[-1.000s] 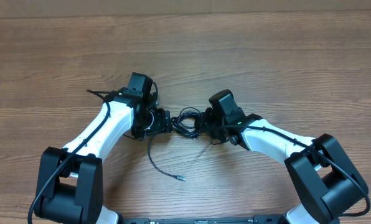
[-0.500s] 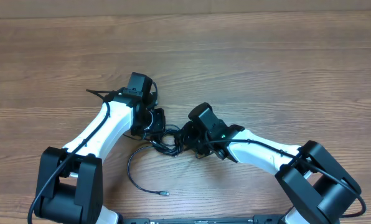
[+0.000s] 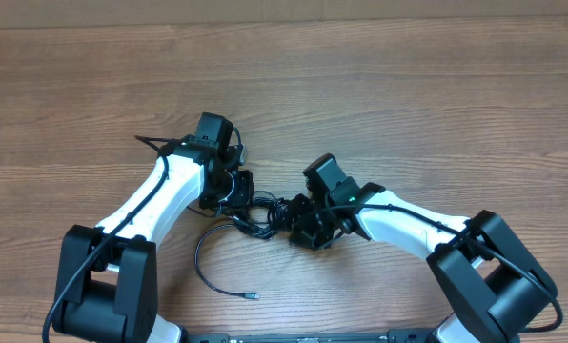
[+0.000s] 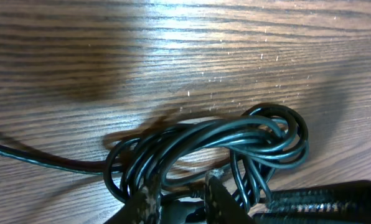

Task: Untangle cables
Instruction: 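Grasp the black cable coil with both grippers from opposite sides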

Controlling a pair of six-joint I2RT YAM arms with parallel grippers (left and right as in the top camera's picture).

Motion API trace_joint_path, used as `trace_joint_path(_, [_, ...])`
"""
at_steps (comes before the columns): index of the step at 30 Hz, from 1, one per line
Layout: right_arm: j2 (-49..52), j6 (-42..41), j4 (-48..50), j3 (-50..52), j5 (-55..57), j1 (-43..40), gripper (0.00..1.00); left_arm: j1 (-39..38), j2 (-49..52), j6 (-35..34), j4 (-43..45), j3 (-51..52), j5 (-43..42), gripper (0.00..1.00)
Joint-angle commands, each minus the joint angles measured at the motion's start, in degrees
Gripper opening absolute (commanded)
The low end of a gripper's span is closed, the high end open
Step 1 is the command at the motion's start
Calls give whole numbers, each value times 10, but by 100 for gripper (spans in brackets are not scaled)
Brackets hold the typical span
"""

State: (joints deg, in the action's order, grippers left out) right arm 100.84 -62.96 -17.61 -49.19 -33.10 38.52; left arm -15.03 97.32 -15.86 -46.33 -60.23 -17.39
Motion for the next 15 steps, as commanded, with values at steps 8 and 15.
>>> trace_joint_path(8, [2,0,42,-10,40,7,39,-3,35,21,5,1,-7,29])
trace_joint_path(15, [2,0,34,-10,46,12,44,-4,40,8,6,1,4,31])
